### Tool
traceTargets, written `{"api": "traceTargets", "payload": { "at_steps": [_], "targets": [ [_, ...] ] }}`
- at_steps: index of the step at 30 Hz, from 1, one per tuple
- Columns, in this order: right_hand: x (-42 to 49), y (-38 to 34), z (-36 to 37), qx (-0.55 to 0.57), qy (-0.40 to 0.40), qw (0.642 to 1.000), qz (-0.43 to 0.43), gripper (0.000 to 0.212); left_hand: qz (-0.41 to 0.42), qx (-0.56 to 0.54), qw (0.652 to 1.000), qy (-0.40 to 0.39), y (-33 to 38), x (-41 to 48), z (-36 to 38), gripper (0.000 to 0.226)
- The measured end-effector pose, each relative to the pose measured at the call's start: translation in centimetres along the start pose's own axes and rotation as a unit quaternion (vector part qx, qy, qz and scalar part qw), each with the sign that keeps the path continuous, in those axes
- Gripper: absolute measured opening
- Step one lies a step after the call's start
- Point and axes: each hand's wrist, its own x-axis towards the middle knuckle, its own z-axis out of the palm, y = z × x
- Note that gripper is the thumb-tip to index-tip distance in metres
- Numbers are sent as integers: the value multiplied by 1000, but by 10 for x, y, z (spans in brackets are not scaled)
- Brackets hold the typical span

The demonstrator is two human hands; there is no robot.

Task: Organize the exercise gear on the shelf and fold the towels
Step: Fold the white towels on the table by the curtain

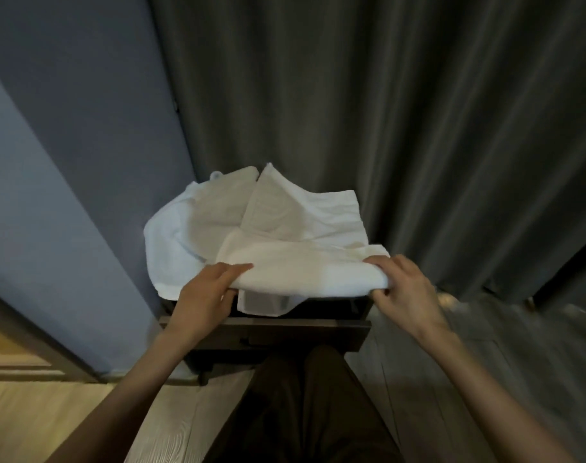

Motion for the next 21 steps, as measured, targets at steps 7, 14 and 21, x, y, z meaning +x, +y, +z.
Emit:
{"api": "traceTargets", "payload": {
  "at_steps": [7, 14, 21],
  "targets": [
    [-49, 29, 33, 75, -160, 981, 76, 48, -25, -89, 980, -179, -8, -34, 41, 47],
    [-65, 38, 48, 340, -204, 890, 224, 56, -235, -160, 944, -167, -14, -31, 58, 67],
    [-49, 23, 70, 349, -72, 852, 384, 32, -353, -294, 887, -50, -10, -1, 74, 79]
  ]
}}
